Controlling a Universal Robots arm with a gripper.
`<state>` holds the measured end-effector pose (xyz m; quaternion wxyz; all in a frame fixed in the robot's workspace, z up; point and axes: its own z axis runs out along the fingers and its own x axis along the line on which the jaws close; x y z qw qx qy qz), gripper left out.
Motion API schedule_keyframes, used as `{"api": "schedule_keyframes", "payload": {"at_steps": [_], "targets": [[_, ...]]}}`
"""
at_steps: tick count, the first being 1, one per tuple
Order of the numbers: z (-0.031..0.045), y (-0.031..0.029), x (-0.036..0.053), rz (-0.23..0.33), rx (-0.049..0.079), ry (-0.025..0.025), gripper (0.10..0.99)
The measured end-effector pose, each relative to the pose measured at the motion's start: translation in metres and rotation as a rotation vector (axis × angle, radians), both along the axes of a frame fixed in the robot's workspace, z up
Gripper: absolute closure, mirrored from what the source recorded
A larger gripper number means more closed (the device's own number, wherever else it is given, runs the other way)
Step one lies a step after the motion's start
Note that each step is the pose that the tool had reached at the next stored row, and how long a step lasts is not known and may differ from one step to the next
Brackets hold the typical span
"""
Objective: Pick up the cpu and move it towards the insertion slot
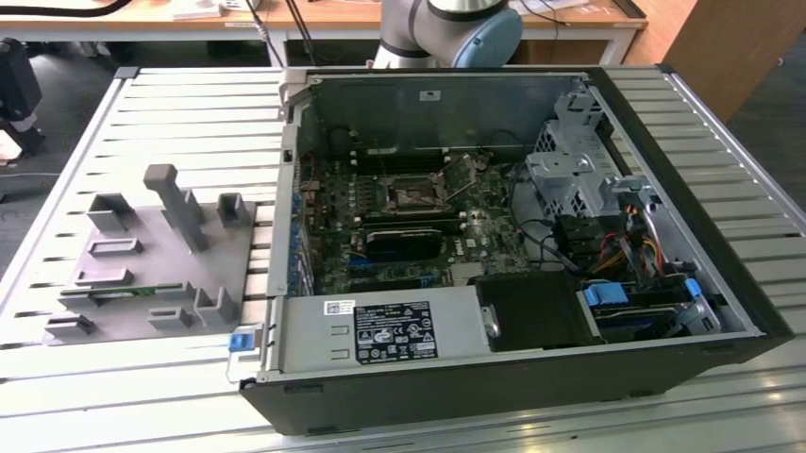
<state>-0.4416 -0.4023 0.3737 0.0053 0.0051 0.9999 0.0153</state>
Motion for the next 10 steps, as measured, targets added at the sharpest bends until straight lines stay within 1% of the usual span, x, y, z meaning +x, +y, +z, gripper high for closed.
{"api": "schedule_keyframes", "payload": {"at_steps": [6,8,10], "targets": [[-0.0008,0.0002,0.0160,0.000,0.000,-0.0002,0.545],[-0.0008,0.0004,0.0188,0.000,0.000,-0.0002,0.545],[-0.0005,0.0004,0.0195,0.000,0.000,-0.0001,0.545]]}}
